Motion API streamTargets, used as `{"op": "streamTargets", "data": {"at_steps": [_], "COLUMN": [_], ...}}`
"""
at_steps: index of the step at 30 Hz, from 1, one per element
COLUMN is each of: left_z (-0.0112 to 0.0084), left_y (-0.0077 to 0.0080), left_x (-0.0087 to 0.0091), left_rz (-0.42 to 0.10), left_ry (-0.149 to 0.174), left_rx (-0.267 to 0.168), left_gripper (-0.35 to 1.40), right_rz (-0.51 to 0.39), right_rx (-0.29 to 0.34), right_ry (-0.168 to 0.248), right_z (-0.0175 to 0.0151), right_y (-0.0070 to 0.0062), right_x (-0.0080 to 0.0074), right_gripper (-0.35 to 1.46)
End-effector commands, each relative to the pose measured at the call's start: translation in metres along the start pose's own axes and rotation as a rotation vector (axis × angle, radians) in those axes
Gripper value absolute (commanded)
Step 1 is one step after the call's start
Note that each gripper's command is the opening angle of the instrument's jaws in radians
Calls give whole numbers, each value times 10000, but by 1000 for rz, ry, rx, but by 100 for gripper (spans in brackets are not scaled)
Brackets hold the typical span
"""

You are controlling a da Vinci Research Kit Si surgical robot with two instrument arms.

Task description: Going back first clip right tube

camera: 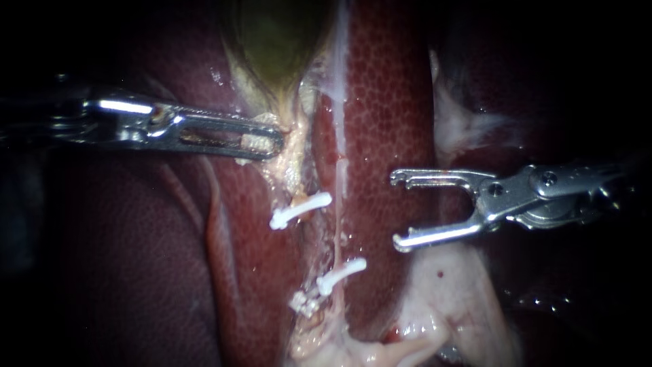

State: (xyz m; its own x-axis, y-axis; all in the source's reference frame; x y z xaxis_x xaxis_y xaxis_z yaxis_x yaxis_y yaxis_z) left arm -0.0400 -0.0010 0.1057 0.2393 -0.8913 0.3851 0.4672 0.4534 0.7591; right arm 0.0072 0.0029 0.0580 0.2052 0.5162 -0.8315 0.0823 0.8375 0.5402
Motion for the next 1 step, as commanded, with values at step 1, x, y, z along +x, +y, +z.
{"op": "streamTargets", "data": {"at_steps": [1], "left_z": [-1], "left_y": [0], "left_x": [0], "left_rz": [0], "left_ry": [0], "left_rx": [0], "left_gripper": [-35], "right_rz": [-1], "right_rx": [-1], "right_ry": [0], "right_z": [1], "right_y": [0], "right_x": [-2], "right_gripper": [60]}}
